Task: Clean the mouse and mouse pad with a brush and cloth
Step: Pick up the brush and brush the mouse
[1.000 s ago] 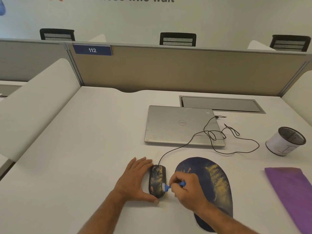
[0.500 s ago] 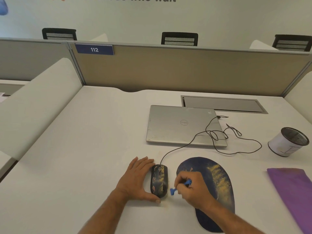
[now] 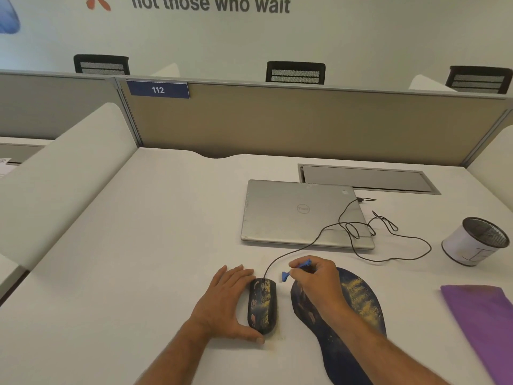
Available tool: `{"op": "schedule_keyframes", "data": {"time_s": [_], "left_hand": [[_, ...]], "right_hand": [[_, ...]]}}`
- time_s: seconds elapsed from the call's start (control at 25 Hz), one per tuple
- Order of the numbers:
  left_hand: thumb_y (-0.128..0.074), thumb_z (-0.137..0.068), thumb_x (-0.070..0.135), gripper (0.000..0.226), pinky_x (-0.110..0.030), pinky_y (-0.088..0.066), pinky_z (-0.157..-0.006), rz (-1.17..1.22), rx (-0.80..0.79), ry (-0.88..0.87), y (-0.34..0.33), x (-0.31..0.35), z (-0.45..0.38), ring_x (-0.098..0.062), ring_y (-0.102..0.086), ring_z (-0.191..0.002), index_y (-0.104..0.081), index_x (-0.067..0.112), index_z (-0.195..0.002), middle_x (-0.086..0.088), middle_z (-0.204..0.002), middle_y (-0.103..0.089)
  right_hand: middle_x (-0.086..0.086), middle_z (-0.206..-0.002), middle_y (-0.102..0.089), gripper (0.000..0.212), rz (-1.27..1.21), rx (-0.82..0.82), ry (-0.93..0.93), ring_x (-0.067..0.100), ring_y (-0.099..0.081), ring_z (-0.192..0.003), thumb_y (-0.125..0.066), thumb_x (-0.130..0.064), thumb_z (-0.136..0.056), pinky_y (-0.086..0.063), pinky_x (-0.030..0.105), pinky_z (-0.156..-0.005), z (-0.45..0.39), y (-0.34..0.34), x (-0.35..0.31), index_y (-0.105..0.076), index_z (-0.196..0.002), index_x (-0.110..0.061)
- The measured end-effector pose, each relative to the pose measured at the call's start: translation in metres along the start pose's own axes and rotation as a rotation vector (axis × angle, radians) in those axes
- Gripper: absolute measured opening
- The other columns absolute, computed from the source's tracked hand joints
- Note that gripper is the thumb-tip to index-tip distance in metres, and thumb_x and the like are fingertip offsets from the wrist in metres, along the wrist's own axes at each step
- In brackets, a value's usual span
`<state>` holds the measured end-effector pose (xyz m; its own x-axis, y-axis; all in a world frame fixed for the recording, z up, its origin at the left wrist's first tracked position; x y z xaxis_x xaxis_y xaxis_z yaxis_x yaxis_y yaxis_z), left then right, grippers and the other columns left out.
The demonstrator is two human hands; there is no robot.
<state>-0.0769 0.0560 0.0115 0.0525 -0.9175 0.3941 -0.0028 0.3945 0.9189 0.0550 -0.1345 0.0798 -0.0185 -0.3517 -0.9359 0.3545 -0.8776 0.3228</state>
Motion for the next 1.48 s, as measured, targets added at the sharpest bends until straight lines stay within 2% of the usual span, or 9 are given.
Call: {"op": "schedule_keyframes", "data": {"time_s": [0.16,0.32,0.52,0.68,0.88,1.04,1.2,1.36,1.48], "left_hand": [[-0.054,-0.05,0.102,0.127,-0.041,0.001,-0.125,0.007,-0.008,0.008,0.0,0.0,0.0,-0.004,-0.006,-0.151,-0.028,0.032,-0.153,0.015,-0.162,-0.023],[-0.056,-0.049,0.102,0.128,-0.041,-0.001,-0.125,-0.001,0.015,0.003,-0.001,-0.001,0.0,-0.002,-0.007,-0.151,-0.031,0.03,-0.152,0.016,-0.16,-0.025],[-0.055,-0.049,0.102,0.128,-0.041,-0.002,-0.125,0.003,0.006,0.007,0.0,0.0,-0.001,-0.003,-0.007,-0.151,-0.03,0.031,-0.153,0.015,-0.161,-0.024],[-0.054,-0.049,0.103,0.127,-0.044,-0.005,-0.125,0.015,0.013,0.004,0.0,0.0,0.0,-0.006,-0.011,-0.151,-0.032,0.031,-0.152,0.014,-0.16,-0.027],[-0.053,-0.049,0.103,0.128,-0.045,-0.006,-0.125,0.018,0.017,0.003,0.001,0.0,0.0,-0.007,-0.012,-0.151,-0.033,0.029,-0.152,0.012,-0.16,-0.028],[-0.053,-0.05,0.103,0.128,-0.045,-0.006,-0.125,0.016,0.016,0.004,0.0,0.0,0.0,-0.007,-0.011,-0.151,-0.033,0.029,-0.152,0.012,-0.161,-0.027],[-0.052,-0.05,0.104,0.129,-0.045,-0.005,-0.125,0.018,0.007,0.008,0.001,0.001,0.0,-0.008,-0.011,-0.151,-0.032,0.029,-0.152,0.012,-0.161,-0.027],[-0.053,-0.049,0.103,0.129,-0.044,-0.003,-0.125,0.01,0.009,0.007,0.001,0.0,0.0,-0.005,-0.009,-0.151,-0.032,0.029,-0.153,0.014,-0.161,-0.026],[-0.055,-0.049,0.102,0.129,-0.043,-0.003,-0.125,0.008,0.027,-0.002,0.0,0.0,0.0,-0.004,-0.01,-0.151,-0.034,0.028,-0.152,0.014,-0.16,-0.028]], "right_hand": [[-0.002,-0.08,-0.071,0.01,0.051,-0.07,0.04,0.012,-0.068,-0.068,-0.065,-0.022,-0.088,-0.058,0.021,-0.065,-0.002,-0.004,-0.002,-0.071,-0.095,-0.017],[-0.001,-0.082,-0.07,0.013,0.11,-0.146,0.051,0.011,-0.068,-0.07,-0.061,-0.023,-0.091,-0.059,0.024,-0.07,-0.002,-0.012,-0.003,-0.068,-0.099,-0.015],[0.003,-0.076,-0.068,0.012,0.062,-0.163,0.048,0.012,-0.065,-0.063,-0.059,-0.019,-0.092,-0.055,0.02,-0.061,-0.005,-0.011,-0.005,-0.068,-0.092,-0.011],[-0.001,-0.077,-0.067,0.008,0.117,-0.199,0.078,0.011,-0.065,-0.067,-0.058,-0.019,-0.092,-0.051,0.015,-0.058,-0.001,-0.015,-0.005,-0.066,-0.091,-0.015],[0.0,-0.072,-0.067,0.012,0.046,-0.151,0.149,0.013,-0.064,-0.063,-0.058,-0.015,-0.092,-0.052,0.018,-0.056,0.003,-0.01,-0.006,-0.067,-0.086,-0.013],[0.0,-0.068,-0.065,0.016,0.114,-0.234,0.191,0.014,-0.062,-0.062,-0.058,-0.013,-0.092,-0.052,0.018,-0.055,0.012,-0.009,0.0,-0.065,-0.078,-0.018],[0.0,-0.067,-0.067,0.015,0.032,-0.162,0.208,0.015,-0.063,-0.06,-0.059,-0.013,-0.091,-0.053,0.022,-0.056,0.014,-0.005,0.005,-0.069,-0.08,-0.015],[0.003,-0.061,-0.064,0.018,0.021,-0.256,0.227,0.016,-0.059,-0.054,-0.059,-0.008,-0.09,-0.049,0.023,-0.054,0.022,-0.005,0.01,-0.068,-0.076,-0.014],[-0.002,-0.061,-0.064,0.017,-0.012,-0.186,0.255,0.014,-0.059,-0.055,-0.06,-0.009,-0.09,-0.049,0.021,-0.052,0.025,-0.001,0.013,-0.069,-0.078,-0.016]]}}
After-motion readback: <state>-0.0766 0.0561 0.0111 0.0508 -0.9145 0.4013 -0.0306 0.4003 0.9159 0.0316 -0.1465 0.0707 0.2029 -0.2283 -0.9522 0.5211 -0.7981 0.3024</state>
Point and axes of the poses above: each hand's wrist, its own z-axis away from the middle knuckle, its own y-axis out of the back of the hand, x = y × z, the point moved 1 cm from there along -z, towards the middle knuckle
